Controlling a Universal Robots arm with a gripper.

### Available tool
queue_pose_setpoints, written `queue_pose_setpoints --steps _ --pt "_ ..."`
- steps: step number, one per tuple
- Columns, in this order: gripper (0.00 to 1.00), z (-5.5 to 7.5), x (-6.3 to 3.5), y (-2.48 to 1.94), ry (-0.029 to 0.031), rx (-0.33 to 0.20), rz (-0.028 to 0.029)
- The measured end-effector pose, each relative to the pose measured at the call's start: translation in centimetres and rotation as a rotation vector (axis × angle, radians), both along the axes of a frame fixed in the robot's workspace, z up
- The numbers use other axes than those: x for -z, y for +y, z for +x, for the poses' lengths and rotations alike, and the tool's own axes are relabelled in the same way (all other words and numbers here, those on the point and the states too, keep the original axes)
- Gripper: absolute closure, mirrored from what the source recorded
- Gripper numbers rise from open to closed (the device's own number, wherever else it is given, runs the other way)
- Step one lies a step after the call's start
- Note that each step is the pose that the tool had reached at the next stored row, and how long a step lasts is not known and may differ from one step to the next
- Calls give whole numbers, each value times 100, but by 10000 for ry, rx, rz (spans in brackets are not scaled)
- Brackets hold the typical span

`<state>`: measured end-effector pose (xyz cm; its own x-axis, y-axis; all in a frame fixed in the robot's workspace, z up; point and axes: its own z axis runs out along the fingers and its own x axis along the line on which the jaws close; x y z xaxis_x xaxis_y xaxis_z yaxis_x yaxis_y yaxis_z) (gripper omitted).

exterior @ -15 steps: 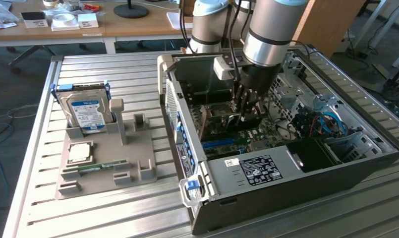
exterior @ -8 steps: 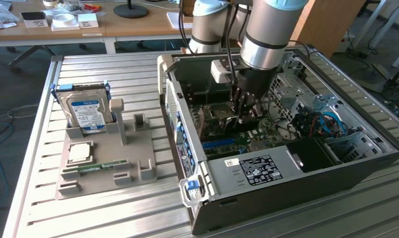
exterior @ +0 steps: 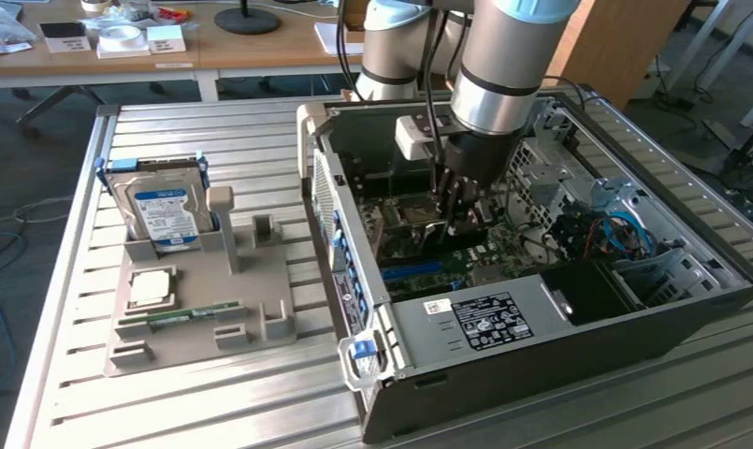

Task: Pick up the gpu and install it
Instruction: 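Insert the gpu into the slot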

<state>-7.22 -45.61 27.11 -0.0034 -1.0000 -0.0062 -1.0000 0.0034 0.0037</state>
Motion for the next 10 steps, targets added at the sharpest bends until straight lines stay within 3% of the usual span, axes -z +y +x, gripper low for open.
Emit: queue_pose_setpoints --steps 10 --pt "73 -40 70 -8 2 -33 -3"
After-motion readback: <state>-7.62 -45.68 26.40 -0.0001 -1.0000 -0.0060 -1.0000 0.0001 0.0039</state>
